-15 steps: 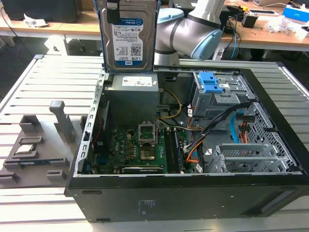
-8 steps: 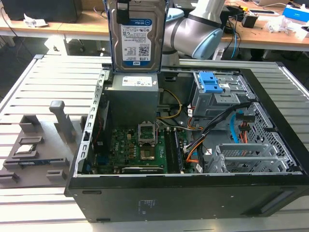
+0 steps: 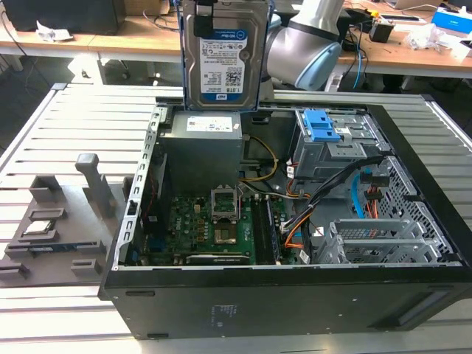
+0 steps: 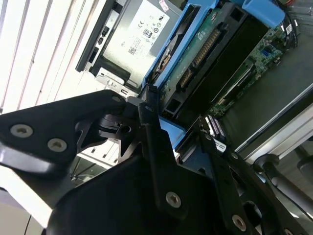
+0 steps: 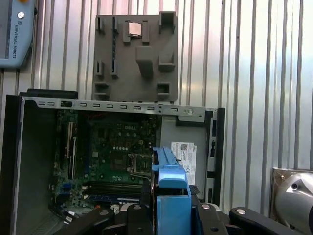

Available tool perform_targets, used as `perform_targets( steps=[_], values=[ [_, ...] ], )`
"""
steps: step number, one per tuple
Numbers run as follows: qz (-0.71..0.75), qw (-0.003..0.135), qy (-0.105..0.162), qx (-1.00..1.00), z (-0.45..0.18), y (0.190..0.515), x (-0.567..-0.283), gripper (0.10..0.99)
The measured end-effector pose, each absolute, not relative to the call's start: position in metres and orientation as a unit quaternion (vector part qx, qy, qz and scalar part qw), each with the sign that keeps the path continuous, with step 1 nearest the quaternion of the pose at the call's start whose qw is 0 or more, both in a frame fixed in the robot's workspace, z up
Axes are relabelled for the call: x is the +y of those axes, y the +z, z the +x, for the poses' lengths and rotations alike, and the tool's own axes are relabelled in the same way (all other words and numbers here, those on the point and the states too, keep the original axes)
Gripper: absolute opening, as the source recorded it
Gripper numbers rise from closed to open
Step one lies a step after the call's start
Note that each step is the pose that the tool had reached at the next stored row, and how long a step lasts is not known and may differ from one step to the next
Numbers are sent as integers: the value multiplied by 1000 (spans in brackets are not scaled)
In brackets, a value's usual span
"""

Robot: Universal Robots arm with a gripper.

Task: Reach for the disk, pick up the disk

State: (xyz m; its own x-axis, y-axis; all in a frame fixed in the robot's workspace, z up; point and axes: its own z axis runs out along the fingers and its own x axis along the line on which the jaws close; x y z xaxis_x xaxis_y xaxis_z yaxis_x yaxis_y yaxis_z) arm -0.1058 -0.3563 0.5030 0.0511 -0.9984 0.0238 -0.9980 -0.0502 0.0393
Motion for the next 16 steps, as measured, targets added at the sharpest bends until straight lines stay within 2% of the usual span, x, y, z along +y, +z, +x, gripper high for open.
perform_targets(
  steps=[16],
  values=[
    [725,22,-5,-689,-62,503,-356,365]
  ],
)
